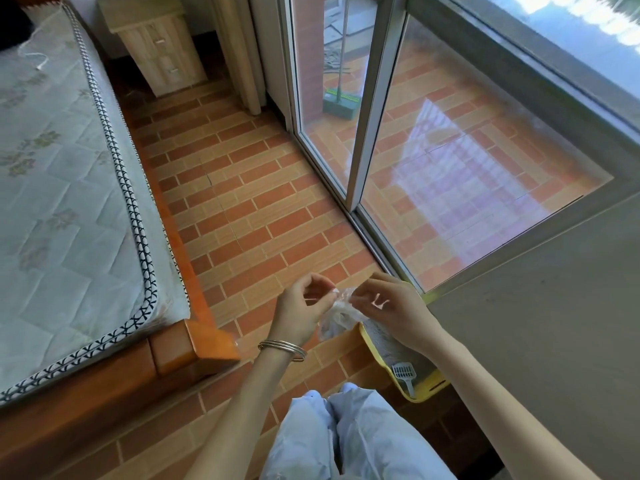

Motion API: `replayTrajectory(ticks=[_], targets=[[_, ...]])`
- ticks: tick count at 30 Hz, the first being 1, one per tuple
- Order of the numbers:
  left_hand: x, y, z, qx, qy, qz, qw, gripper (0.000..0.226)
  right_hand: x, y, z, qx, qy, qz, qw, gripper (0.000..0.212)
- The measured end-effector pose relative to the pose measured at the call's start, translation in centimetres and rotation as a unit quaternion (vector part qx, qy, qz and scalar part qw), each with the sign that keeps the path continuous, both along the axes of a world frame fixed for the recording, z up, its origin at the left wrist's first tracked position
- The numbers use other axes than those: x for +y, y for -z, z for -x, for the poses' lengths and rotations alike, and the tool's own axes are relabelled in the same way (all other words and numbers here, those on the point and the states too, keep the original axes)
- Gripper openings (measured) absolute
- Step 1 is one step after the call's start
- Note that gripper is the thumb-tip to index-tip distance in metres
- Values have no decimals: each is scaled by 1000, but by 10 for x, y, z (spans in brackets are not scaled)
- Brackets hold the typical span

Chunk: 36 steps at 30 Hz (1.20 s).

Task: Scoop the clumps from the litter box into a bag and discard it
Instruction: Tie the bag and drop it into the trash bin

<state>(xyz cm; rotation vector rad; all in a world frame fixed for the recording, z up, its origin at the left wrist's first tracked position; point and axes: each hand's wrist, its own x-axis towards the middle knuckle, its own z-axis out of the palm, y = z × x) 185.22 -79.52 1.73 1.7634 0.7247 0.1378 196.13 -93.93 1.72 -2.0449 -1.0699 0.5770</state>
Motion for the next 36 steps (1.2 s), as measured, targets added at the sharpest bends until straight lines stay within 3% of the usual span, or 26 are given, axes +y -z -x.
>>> replayTrajectory(ticks=[3, 10, 14, 16, 20, 25, 28, 32, 36], targets=[[-8, -4, -5, -15, 5, -6, 1000, 8, -2, 0, -10, -59, -48, -13, 997, 4], [-27, -11, -12, -52, 42, -42, 997, 11, -4, -3, -24, -24, -40, -59, 997, 13], [-33, -16, -14, -47, 72, -83, 993, 14, -7, -4, -29, 13, -44, -40, 998, 21], [-37, -18, -16, -32, 106, -117, 987, 18, -9, -5, -30, 26, -46, -26, 998, 17], [-43, -19, -21, -17, 163, -209, 964, 26, -14, -4, -26, 47, -24, -28, 998, 31], [-44, -8, -21, -17, 151, -231, 961, 24, -23, -1, -28, 63, 3, -2, 998, 22], [-40, 1, -24, -28, 170, -246, 954, 22, -28, 2, -31, -1, -11, 70, 997, 13], [-26, 13, -31, -41, 221, -357, 906, 26, -40, 7, -31, -56, 27, 106, 992, 12], [3, 33, -46, -19, 312, -512, 800, 44, -48, 12, -23, -86, 110, 101, 985, 11]])
